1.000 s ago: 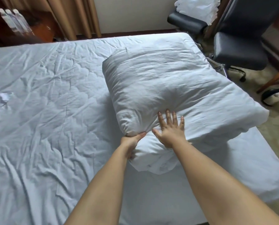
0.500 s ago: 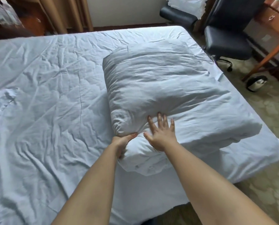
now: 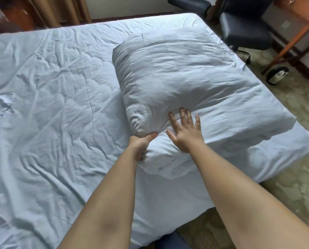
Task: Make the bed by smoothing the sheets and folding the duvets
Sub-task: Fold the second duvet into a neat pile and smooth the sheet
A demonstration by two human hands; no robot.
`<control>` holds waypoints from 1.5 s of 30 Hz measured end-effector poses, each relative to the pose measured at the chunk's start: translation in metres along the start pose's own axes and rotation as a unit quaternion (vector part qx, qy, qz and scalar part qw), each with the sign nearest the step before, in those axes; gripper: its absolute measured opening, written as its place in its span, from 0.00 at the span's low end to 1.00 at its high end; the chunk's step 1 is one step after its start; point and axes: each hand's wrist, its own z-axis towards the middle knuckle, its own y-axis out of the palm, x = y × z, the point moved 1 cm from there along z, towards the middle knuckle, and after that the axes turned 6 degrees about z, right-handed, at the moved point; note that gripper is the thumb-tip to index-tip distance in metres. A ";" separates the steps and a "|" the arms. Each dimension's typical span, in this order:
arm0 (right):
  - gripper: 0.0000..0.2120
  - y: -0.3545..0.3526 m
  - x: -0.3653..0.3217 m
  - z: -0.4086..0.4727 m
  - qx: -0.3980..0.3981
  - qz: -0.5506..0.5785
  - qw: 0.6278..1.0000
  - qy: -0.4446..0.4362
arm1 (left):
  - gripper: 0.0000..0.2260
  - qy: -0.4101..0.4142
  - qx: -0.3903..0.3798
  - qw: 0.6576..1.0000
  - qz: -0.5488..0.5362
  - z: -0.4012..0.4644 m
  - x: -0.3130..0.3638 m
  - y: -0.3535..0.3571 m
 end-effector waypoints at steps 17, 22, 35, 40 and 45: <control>0.38 0.041 -0.219 -0.104 -0.009 0.043 0.998 -0.046 | 0.38 -0.058 -0.009 0.997 0.053 -0.055 -0.119 -0.219; 0.35 0.062 -0.206 -0.083 0.071 0.058 0.994 -0.054 | 0.38 -0.064 0.001 0.995 0.077 -0.034 -0.131 -0.216; 0.35 0.046 -0.193 -0.009 0.069 0.051 0.990 -0.115 | 0.53 -0.086 0.005 0.995 0.043 -0.023 -0.078 -0.218; 0.35 0.062 -0.196 0.003 0.094 0.075 0.988 -0.093 | 0.53 -0.074 0.006 0.996 0.048 0.005 -0.047 -0.208; 0.34 0.061 -0.204 0.028 0.151 0.109 0.982 -0.035 | 0.49 -0.080 0.096 0.987 0.101 0.042 -0.033 -0.196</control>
